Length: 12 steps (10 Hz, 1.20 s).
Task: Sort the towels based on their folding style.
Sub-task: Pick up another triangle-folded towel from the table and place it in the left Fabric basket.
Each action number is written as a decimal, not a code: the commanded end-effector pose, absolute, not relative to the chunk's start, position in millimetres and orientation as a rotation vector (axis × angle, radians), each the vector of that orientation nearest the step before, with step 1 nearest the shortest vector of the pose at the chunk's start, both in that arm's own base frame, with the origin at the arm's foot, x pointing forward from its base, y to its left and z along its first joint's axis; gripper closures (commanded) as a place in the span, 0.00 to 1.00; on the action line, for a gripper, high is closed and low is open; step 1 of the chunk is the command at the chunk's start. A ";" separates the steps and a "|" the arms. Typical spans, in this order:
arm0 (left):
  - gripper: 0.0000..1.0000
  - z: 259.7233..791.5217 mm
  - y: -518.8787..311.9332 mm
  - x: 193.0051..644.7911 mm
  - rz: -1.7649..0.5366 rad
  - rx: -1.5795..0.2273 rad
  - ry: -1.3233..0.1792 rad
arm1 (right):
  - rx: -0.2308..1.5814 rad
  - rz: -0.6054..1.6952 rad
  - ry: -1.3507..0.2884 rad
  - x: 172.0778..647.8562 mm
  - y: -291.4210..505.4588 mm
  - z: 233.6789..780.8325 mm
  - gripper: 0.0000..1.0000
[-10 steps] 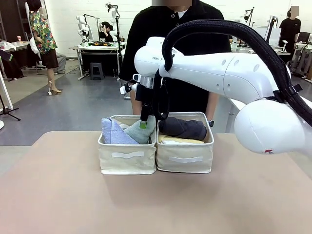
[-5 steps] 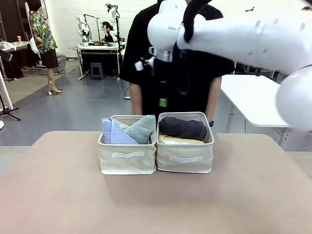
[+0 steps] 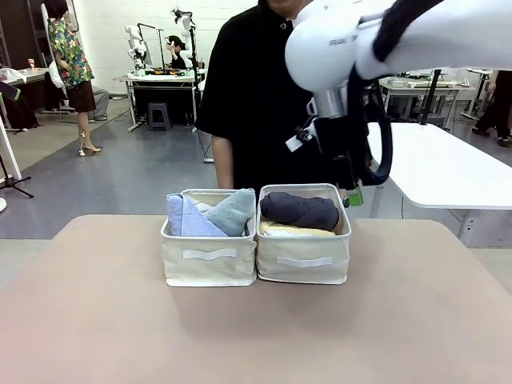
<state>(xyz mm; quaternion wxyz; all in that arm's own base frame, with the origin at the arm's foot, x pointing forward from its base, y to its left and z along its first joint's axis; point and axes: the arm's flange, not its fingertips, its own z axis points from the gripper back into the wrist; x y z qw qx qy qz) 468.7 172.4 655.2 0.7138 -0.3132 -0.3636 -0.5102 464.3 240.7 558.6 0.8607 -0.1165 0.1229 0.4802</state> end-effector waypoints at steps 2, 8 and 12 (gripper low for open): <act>0.02 657.0 171.8 467.6 -1.129 -0.690 -0.811 | -0.142 0.878 -0.096 431.6 169.6 586.5 0.00; 0.02 657.0 171.8 467.6 -1.129 -0.690 -0.811 | 0.152 0.939 -0.383 405.1 50.7 598.9 0.00; 0.02 657.0 171.8 467.6 -1.129 -0.690 -0.811 | 0.096 0.883 -0.331 407.7 49.7 606.3 0.00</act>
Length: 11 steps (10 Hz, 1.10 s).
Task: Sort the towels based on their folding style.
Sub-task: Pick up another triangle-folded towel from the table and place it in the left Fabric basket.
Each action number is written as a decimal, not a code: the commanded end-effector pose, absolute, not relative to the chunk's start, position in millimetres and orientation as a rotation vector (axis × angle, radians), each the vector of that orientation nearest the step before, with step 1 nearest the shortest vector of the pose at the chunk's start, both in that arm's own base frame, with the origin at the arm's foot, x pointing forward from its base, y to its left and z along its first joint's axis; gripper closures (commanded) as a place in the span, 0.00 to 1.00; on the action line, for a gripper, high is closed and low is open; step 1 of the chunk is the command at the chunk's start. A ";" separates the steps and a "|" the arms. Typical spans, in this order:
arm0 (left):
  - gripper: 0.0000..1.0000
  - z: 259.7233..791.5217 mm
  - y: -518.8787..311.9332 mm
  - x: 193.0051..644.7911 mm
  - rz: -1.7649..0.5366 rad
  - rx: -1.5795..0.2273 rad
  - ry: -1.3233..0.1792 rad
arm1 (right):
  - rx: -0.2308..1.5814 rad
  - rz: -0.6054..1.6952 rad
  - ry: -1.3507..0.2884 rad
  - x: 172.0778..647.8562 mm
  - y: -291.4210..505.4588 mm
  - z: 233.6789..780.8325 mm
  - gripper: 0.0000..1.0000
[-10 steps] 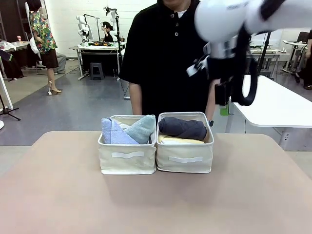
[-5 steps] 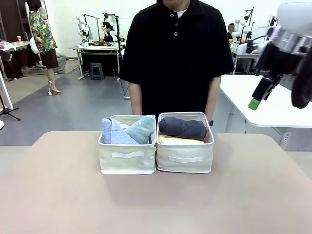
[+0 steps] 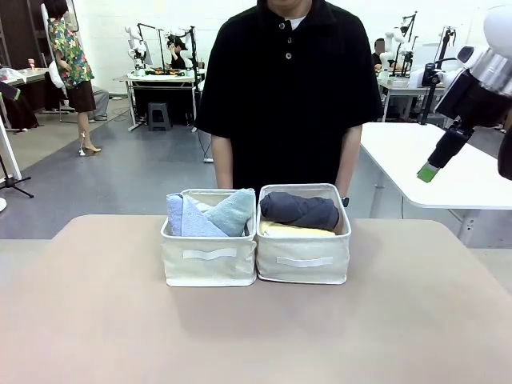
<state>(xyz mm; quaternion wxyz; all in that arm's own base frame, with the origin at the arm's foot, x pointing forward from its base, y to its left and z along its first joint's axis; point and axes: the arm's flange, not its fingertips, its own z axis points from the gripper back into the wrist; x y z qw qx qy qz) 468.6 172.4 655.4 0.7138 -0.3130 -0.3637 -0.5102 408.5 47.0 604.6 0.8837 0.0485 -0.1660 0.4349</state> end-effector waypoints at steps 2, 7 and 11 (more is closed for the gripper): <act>0.02 657.0 171.8 467.6 -1.129 -0.690 -0.811 | 0.096 0.883 -0.331 407.7 49.7 606.3 0.00; 0.02 657.0 171.8 467.6 -1.129 -0.690 -0.811 | 0.631 1.379 -0.459 387.4 -105.9 660.0 0.00; 0.02 657.0 171.8 467.6 -1.129 -0.690 -0.811 | 0.803 1.261 -0.763 374.3 -194.1 644.7 0.00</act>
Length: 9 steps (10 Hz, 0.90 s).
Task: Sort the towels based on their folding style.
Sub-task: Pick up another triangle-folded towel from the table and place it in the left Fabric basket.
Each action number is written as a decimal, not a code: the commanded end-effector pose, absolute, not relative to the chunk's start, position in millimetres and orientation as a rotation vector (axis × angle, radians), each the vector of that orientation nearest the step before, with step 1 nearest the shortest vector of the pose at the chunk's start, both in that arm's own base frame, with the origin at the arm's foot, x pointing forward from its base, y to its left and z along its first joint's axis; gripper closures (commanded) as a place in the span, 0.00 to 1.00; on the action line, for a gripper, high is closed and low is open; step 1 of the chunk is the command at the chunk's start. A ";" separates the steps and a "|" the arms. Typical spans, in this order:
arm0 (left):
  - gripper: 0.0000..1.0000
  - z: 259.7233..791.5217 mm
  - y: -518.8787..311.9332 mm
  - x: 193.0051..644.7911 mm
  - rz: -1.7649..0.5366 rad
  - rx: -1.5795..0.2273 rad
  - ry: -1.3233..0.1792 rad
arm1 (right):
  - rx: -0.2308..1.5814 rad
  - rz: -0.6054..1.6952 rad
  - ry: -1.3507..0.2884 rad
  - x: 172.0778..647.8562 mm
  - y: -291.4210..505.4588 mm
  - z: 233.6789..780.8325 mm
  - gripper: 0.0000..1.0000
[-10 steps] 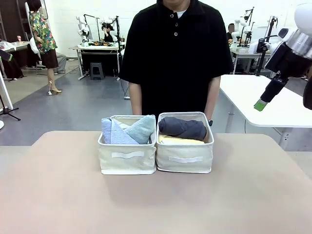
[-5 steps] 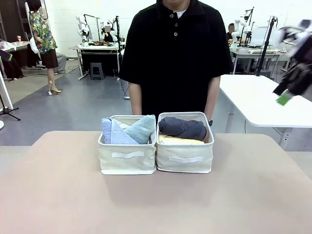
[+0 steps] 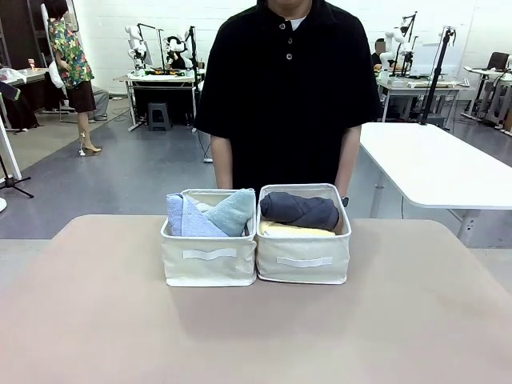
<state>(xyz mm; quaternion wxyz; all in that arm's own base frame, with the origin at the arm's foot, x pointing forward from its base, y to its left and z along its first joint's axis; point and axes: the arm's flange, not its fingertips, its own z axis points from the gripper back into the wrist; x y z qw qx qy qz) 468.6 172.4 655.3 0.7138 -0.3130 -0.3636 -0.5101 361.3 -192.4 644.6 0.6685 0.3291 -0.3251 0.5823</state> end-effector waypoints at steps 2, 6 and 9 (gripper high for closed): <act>0.02 657.0 171.8 467.6 -1.129 -0.690 -0.811 | 0.797 1.093 -0.863 362.3 -212.0 640.7 0.00; 0.02 657.0 171.8 467.6 -1.129 -0.690 -0.811 | 0.792 1.118 -0.852 364.1 -228.4 632.9 0.00; 0.02 657.0 171.8 467.6 -1.129 -0.690 -0.811 | 0.792 1.118 -0.852 364.1 -228.4 632.9 0.00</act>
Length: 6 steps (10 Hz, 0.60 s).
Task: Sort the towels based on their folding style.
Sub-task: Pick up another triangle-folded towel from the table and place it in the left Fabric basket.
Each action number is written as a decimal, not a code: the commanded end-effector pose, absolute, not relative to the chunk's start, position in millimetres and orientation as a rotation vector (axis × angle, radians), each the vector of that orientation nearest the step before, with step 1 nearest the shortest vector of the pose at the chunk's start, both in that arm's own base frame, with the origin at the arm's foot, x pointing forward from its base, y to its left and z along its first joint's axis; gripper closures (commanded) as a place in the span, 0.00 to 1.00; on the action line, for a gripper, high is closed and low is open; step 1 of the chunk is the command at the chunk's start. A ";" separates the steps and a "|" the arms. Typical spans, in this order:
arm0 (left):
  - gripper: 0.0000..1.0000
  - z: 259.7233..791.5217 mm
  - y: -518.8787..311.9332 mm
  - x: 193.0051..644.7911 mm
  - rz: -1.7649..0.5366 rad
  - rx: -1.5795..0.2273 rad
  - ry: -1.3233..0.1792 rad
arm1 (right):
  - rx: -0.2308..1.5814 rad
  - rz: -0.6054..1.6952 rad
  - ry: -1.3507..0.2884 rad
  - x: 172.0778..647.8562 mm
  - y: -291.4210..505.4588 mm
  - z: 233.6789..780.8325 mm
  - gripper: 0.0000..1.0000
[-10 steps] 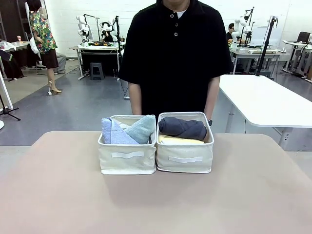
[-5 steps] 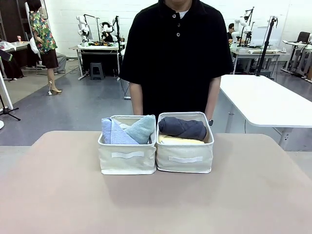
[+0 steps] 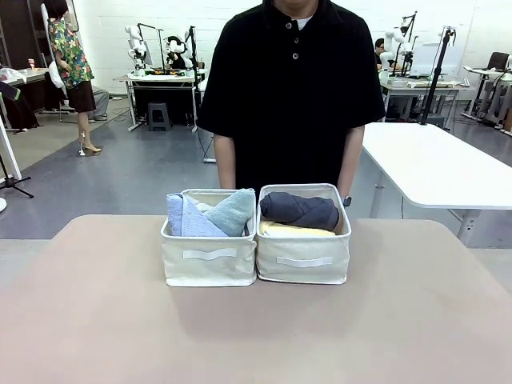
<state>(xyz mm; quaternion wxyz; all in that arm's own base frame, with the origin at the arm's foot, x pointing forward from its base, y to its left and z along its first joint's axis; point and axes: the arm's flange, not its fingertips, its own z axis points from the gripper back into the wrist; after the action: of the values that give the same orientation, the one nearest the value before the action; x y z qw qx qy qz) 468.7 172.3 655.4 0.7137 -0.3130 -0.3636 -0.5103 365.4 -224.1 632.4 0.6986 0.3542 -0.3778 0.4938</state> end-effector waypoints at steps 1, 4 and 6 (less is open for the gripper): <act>0.02 657.0 171.8 467.6 -1.129 -0.690 -0.811 | 0.792 1.118 -0.852 364.1 -228.4 632.9 0.00; 0.02 657.0 171.8 467.6 -1.129 -0.690 -0.811 | 0.792 1.118 -0.852 364.1 -228.4 632.9 0.00; 0.02 657.0 171.8 467.6 -1.129 -0.690 -0.811 | 0.792 1.118 -0.852 364.1 -228.4 632.9 0.00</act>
<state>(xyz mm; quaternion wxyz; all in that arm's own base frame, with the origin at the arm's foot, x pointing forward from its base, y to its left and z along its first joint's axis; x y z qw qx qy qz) 468.7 172.3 655.4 0.7137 -0.3130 -0.3636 -0.5103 362.5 -227.4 632.9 0.6994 0.3533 -0.3782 0.4929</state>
